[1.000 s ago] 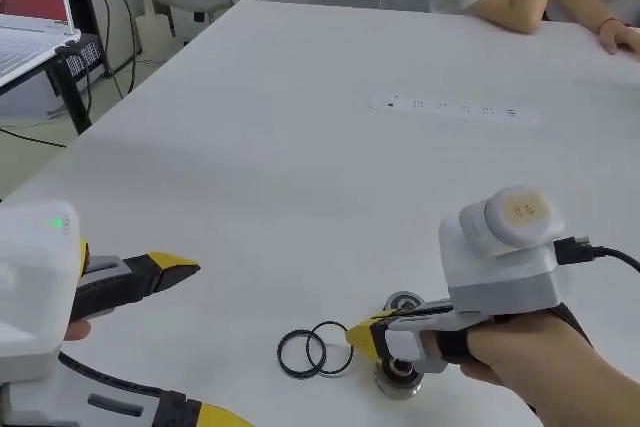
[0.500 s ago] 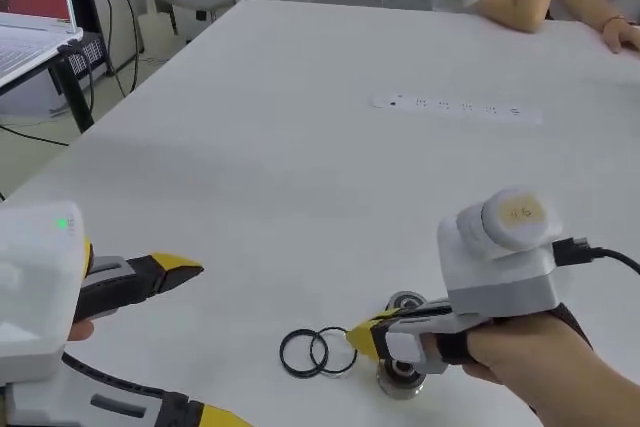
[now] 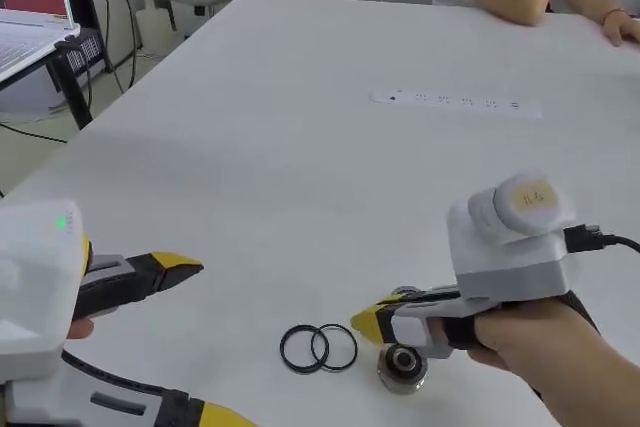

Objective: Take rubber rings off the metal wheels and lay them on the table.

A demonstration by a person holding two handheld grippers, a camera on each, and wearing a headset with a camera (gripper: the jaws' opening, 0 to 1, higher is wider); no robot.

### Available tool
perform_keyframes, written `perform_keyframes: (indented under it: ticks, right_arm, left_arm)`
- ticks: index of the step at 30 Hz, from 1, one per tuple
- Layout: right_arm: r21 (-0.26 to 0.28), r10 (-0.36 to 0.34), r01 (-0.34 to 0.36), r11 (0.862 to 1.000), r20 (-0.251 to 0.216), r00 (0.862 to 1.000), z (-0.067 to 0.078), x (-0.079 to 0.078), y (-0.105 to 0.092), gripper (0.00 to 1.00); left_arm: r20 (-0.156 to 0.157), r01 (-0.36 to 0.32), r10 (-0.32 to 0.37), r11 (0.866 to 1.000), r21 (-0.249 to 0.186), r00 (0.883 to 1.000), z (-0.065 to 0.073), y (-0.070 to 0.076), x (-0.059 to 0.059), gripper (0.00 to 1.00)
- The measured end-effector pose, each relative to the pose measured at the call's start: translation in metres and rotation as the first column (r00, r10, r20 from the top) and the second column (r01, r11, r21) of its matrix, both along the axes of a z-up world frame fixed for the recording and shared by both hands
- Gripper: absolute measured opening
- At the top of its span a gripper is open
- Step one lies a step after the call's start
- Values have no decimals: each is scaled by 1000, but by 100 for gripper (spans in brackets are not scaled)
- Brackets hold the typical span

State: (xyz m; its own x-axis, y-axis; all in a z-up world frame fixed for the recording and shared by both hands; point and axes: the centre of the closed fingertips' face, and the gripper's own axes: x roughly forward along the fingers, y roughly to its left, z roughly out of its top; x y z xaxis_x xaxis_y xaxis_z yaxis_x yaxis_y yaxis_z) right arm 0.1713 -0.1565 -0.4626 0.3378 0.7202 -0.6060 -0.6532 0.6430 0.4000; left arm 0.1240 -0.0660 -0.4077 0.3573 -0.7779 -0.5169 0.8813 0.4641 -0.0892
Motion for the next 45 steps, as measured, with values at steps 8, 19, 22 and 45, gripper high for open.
perform_keyframes:
  ticks: [8,19,22,45]
  right_arm:
    - [39,-42,41,998,35,998,19,13,-11,6]
    - [62,-89,83,995,94,992,40,28,-35,9]
    - [69,-117,111,991,100,988,43,32,-45,9]
    - [-33,-118,122,992,96,988,22,29,-87,10]
  left_arm:
    - [1,1,-1,1000,5,1000,0,-1,-1,97]
    - [25,43,-45,997,57,999,0,1,-2,96]
    - [36,48,-50,997,64,998,3,2,-1,96]
    - [237,256,-273,961,102,932,78,-50,38,85]
